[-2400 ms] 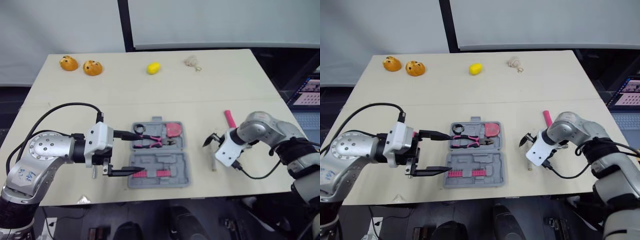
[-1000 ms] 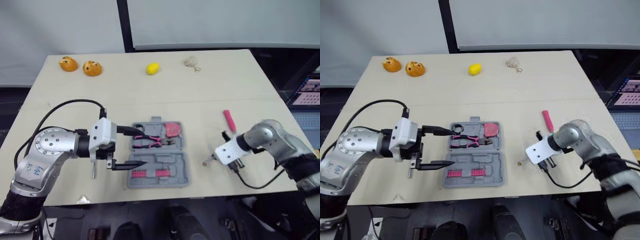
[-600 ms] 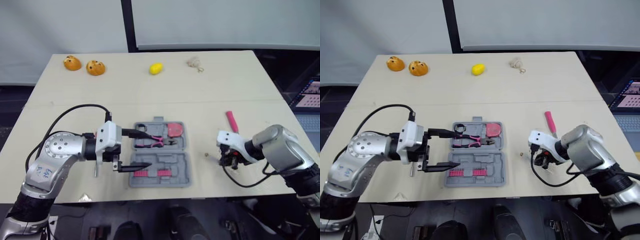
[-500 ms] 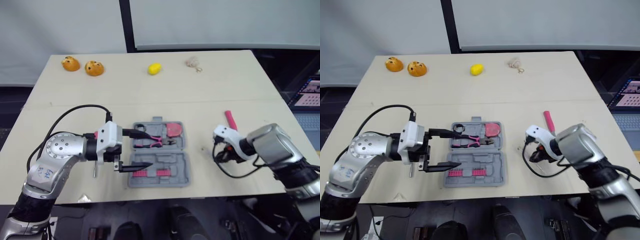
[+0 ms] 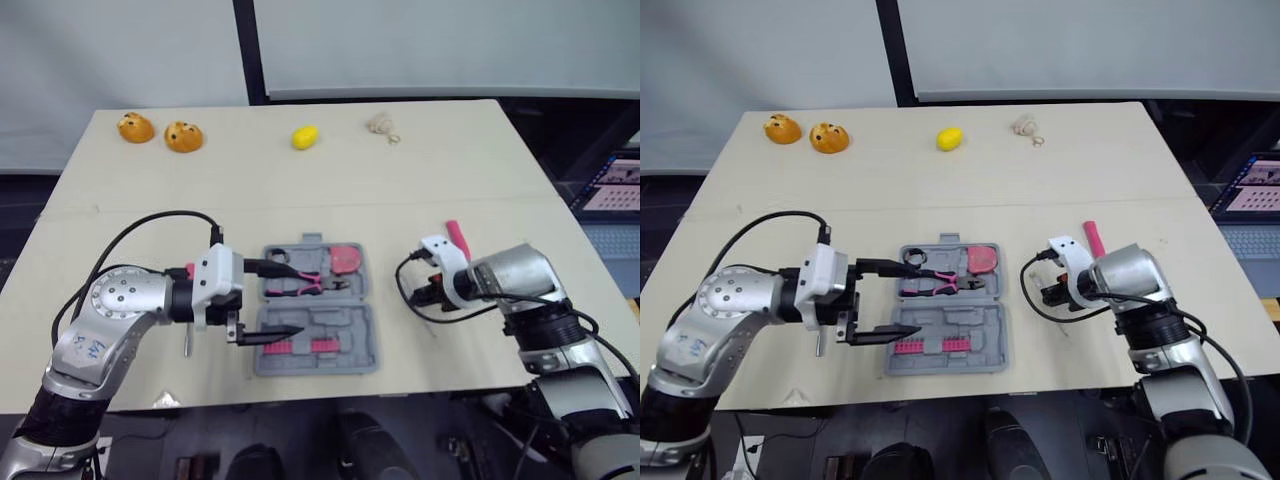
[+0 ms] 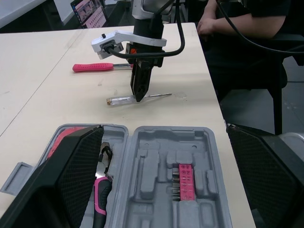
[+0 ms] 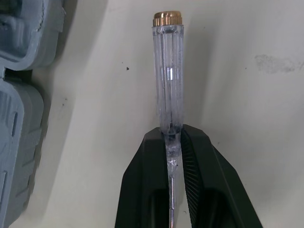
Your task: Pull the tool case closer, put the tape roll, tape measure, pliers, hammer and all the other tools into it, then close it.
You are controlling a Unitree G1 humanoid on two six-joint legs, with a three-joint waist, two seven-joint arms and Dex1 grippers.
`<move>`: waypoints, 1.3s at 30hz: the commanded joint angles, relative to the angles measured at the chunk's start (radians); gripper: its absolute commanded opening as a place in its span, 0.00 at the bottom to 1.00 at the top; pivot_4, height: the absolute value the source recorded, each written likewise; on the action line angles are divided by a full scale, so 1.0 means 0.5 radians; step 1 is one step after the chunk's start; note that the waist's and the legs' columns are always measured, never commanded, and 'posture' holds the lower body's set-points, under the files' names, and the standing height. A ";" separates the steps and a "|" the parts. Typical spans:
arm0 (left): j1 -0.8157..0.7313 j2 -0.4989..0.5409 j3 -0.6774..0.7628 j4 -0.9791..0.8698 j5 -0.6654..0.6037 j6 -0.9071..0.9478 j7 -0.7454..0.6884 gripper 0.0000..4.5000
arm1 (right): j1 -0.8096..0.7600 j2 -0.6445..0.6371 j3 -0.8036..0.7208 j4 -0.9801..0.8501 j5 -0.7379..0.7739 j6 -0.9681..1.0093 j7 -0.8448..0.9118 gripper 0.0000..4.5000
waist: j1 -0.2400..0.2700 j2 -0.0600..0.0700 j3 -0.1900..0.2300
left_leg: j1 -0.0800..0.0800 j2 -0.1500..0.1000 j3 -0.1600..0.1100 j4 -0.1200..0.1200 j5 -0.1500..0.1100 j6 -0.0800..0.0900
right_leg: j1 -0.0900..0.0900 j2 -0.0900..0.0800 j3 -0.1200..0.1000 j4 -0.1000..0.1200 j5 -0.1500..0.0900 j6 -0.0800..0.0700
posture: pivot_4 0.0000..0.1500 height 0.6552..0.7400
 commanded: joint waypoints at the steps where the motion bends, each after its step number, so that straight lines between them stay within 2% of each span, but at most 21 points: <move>1: -0.050 0.018 0.022 -0.020 -0.007 -0.024 -0.027 1.00 | 0.101 0.011 -0.115 -0.171 0.079 -0.081 -0.107 0.43 | 0.004 0.000 0.000 | 0.000 0.000 0.000 -0.001 0.000 0.000 | 0.000 0.000 0.000 -0.001 0.000 0.000 | 1.00 1.00; 3: -0.067 0.018 0.019 -0.005 -0.009 -0.028 -0.043 1.00 | 0.205 -0.029 -0.130 -0.356 0.105 -0.208 -0.131 0.62 | 0.006 0.000 0.000 | -0.001 0.000 0.000 -0.002 0.000 0.000 | 0.000 0.000 0.000 -0.002 0.000 0.000 | 1.00 1.00; 6: -0.108 0.024 0.011 0.027 -0.009 -0.035 -0.080 1.00 | 0.535 -0.197 -0.154 -0.827 0.095 -0.604 -0.134 0.96 | 0.029 0.001 0.000 | -0.005 -0.001 -0.004 -0.002 0.000 0.000 | -0.001 0.000 -0.003 -0.006 0.000 0.000 | 1.00 1.00; 7: -0.119 0.025 0.010 0.037 -0.010 -0.036 -0.091 1.00 | 0.634 -0.182 -0.235 -0.952 0.161 -0.639 -0.116 0.98 | 0.031 0.001 0.000 | -0.004 -0.001 -0.004 -0.003 -0.001 -0.001 | -0.001 0.000 -0.003 -0.008 0.000 0.001 | 1.00 1.00; 9: -0.137 0.029 0.005 0.060 -0.009 -0.045 -0.120 1.00 | 0.819 -0.127 -0.415 -1.098 0.253 -0.693 -0.137 0.98 | 0.036 0.000 0.000 | -0.005 -0.001 -0.005 -0.004 -0.001 -0.001 | -0.001 0.000 -0.003 -0.008 0.001 0.002 | 1.00 1.00; 13: -0.188 0.022 -0.015 0.124 0.005 -0.067 -0.167 1.00 | 1.095 -0.014 -0.654 -1.153 0.339 -0.959 -0.225 0.98 | 0.040 0.000 0.000 | -0.004 -0.001 -0.004 -0.001 -0.001 -0.001 | 0.000 0.000 -0.002 -0.006 0.002 0.004 | 1.00 1.00; 19: -0.269 0.002 -0.057 0.185 0.014 -0.076 -0.227 1.00 | 1.394 0.123 -0.672 -1.121 0.348 -1.264 -0.354 0.98 | 0.051 0.000 0.000 | -0.002 -0.002 -0.002 -0.002 -0.001 -0.001 | 0.001 0.001 0.001 -0.006 0.002 0.004 | 1.00 1.00; 25: -0.299 0.004 -0.070 0.200 0.019 -0.079 -0.257 1.00 | 1.360 0.267 -0.573 -0.892 0.257 -1.458 -0.563 0.98 | 0.051 0.000 0.000 | 0.000 -0.002 0.000 -0.001 -0.001 -0.001 | 0.001 0.001 0.002 -0.005 0.002 0.004 | 1.00 1.00; 30: -0.315 0.011 -0.064 0.202 0.023 -0.073 -0.267 1.00 | 1.228 0.363 -0.486 -0.698 0.199 -1.473 -0.724 0.98 | 0.053 0.000 0.000 | 0.000 -0.002 0.000 -0.002 -0.001 -0.001 | 0.001 0.001 0.003 -0.005 0.002 0.004 | 1.00 1.00; 34: -0.308 0.024 -0.051 0.194 0.024 -0.066 -0.269 1.00 | 1.153 0.443 -0.434 -0.660 0.186 -1.432 -0.832 0.98 | 0.054 0.000 0.000 | 0.000 -0.002 0.001 -0.002 -0.001 -0.001 | 0.001 0.001 0.003 -0.005 0.002 0.004 | 1.00 1.00; 39: -0.307 0.038 -0.038 0.189 0.025 -0.059 -0.262 1.00 | 1.215 0.490 -0.425 -0.729 0.180 -1.308 -0.956 0.98 | 0.055 0.000 0.000 | -0.001 -0.001 0.000 -0.003 -0.001 -0.001 | 0.000 0.001 0.003 -0.006 0.002 0.004 | 1.00 1.00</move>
